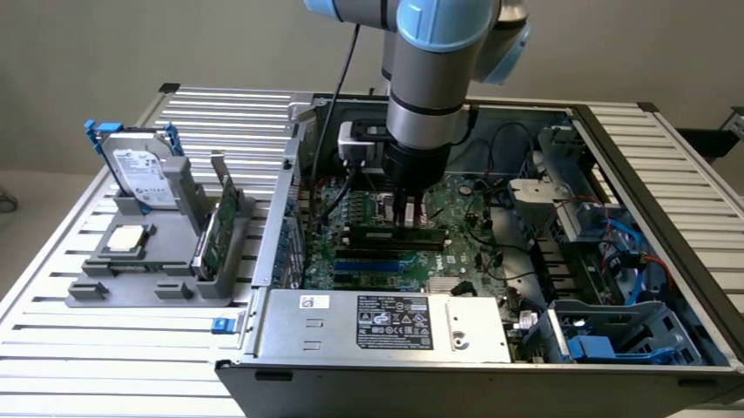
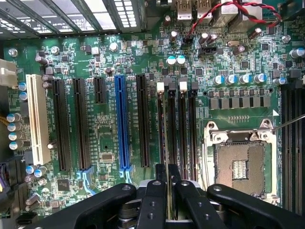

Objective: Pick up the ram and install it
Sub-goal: 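Insert the ram into the slot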

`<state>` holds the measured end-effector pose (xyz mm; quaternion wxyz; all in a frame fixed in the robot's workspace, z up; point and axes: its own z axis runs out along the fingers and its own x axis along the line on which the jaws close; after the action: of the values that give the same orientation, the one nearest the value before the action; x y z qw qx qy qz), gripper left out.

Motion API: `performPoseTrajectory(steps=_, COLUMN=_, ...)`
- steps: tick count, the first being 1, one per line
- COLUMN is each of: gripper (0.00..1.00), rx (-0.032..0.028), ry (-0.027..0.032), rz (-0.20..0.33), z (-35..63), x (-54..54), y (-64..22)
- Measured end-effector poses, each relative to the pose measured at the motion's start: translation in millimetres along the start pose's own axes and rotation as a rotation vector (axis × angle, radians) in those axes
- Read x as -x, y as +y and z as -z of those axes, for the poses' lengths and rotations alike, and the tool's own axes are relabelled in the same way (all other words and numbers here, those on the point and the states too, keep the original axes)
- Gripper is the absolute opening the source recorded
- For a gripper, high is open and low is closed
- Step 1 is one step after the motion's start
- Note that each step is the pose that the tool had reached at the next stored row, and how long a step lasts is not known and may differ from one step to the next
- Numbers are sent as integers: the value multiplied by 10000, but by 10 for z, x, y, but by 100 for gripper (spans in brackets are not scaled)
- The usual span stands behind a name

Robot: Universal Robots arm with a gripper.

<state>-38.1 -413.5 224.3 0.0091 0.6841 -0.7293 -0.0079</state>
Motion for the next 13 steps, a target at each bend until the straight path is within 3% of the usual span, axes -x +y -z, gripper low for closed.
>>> performPoseTrajectory(steps=9, gripper=15, rx=-19, ry=12, rz=1, z=-9, x=-1, y=15)
performPoseTrajectory(steps=13, gripper=15, rx=-76, ry=10, rz=-1, z=-16, x=-1, y=16)
